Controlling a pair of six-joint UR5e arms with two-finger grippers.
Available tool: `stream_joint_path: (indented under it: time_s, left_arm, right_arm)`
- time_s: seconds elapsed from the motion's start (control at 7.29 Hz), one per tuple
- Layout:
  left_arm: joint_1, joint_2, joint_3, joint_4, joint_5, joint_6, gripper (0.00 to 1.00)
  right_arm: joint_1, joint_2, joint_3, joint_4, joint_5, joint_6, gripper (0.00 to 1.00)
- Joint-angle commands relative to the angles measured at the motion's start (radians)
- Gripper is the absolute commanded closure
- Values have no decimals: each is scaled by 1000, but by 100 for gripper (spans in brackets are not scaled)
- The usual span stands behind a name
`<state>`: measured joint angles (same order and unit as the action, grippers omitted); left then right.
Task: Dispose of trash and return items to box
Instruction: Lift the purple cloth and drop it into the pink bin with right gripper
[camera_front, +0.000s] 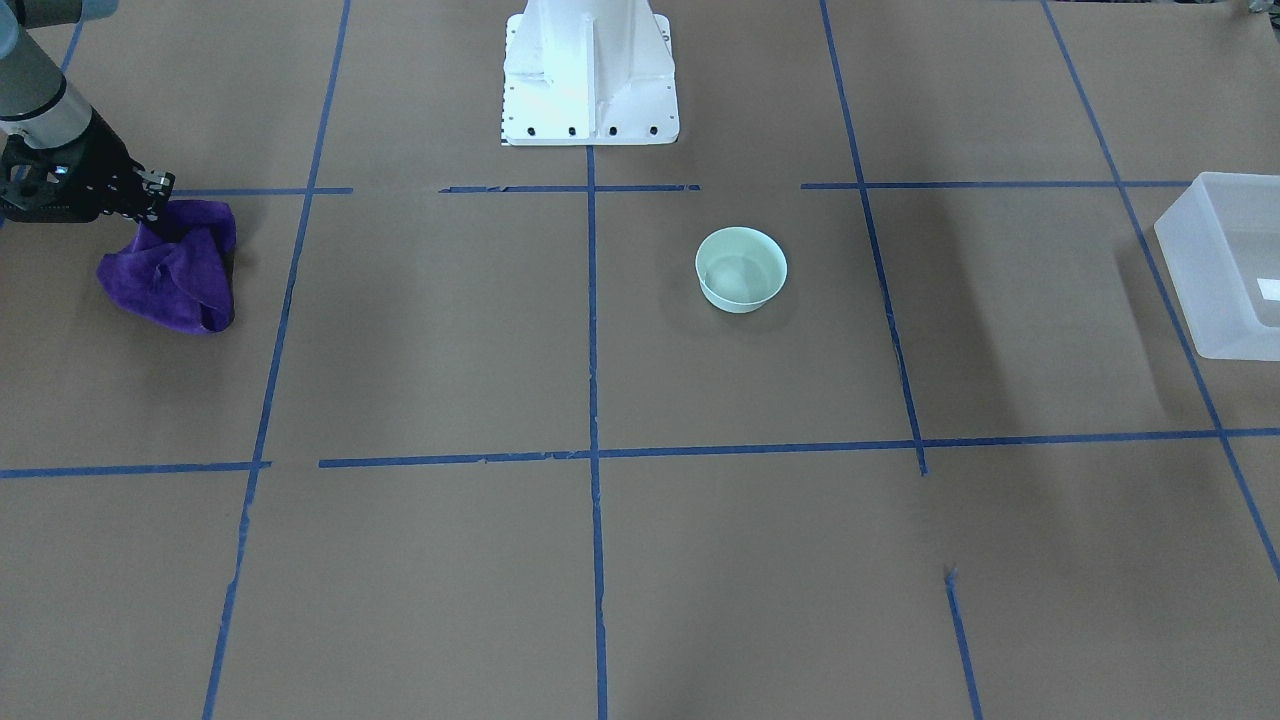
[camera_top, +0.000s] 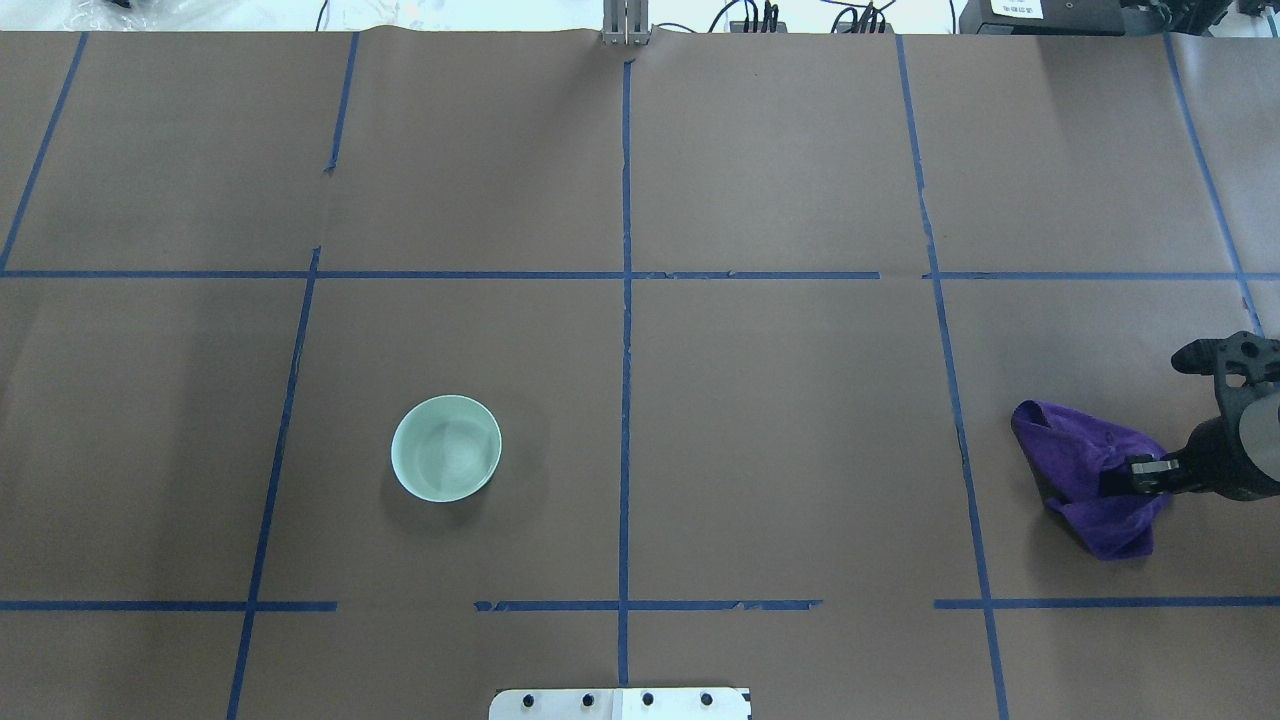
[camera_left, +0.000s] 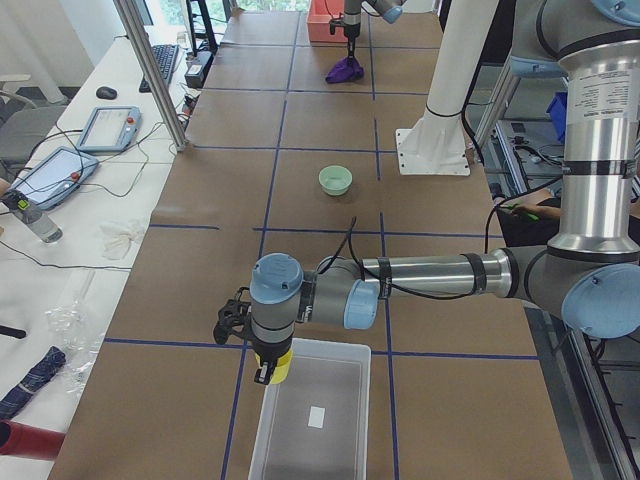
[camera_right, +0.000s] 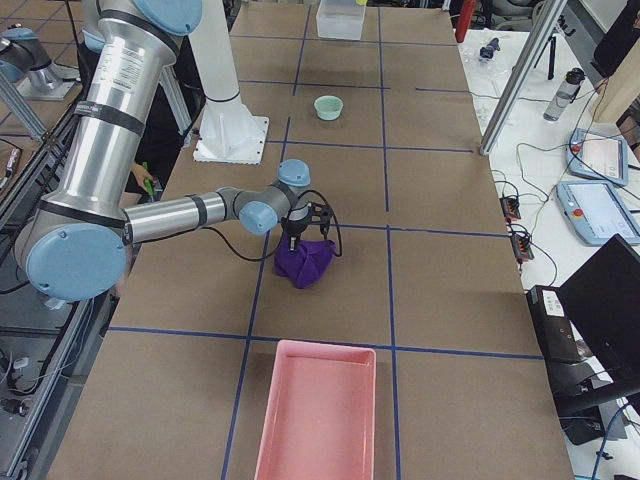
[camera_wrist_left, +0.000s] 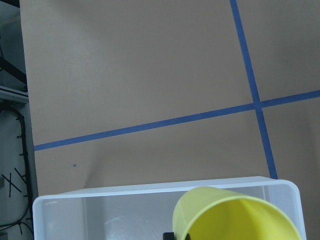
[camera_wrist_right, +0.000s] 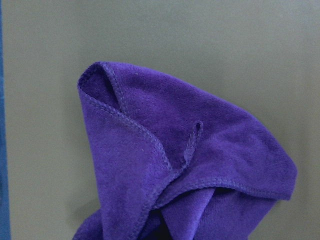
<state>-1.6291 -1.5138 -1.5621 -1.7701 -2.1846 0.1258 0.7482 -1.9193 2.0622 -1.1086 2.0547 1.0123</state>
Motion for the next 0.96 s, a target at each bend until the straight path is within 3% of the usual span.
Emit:
stream_joint_path:
  time_s: [0.0, 0.41, 0.82]
  left_arm:
    - [0, 1, 14, -2, -3, -2, 100]
    - [15, 27, 71, -74, -118, -14, 100]
    - [79, 58, 118, -135, -171, -12, 100]
  right_arm:
    - [107, -1, 48, -4, 45, -7, 100]
    - [385, 23, 90, -2, 266, -59, 100]
    - [552, 80, 108, -2, 366, -61, 100]
